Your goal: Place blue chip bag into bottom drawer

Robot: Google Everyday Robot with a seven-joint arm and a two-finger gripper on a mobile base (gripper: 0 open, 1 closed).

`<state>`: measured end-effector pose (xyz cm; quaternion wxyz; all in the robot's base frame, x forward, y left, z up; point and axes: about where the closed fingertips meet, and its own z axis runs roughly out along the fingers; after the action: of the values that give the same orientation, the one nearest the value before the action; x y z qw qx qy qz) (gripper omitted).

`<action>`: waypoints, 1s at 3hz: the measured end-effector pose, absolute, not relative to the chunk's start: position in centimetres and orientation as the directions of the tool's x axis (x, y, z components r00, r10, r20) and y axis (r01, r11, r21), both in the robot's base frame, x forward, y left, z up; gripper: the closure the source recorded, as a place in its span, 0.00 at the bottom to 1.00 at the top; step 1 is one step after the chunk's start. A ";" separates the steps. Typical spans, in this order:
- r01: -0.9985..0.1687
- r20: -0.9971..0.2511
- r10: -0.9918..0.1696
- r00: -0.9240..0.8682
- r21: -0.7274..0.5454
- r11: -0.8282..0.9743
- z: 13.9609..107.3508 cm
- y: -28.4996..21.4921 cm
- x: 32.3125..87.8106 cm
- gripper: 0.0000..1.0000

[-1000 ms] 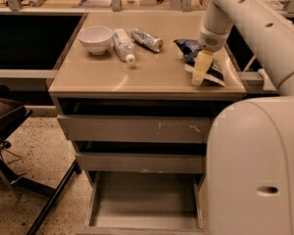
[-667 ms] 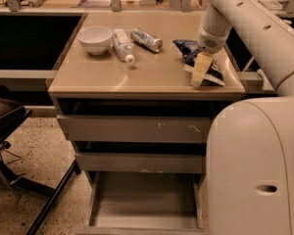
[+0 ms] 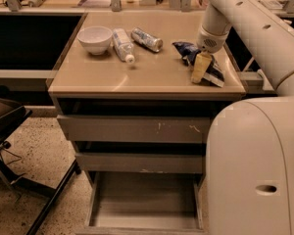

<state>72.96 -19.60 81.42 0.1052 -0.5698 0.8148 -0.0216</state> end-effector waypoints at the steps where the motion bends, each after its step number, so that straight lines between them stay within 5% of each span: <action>1: -0.924 -0.147 -0.933 -0.329 -0.155 0.350 81.4 -19.6 73.0 0.66; 2: -0.924 -0.147 -0.933 -0.329 -0.155 0.350 81.7 -19.6 73.0 0.89; 3: -0.861 -0.213 -0.886 -0.412 -0.228 0.455 84.7 -23.1 71.3 1.00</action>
Offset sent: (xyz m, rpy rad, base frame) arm -0.1086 -0.0422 0.0732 0.0263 -0.0978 -0.1028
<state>71.25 -23.05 84.69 0.1524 -0.5203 0.8392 -0.0414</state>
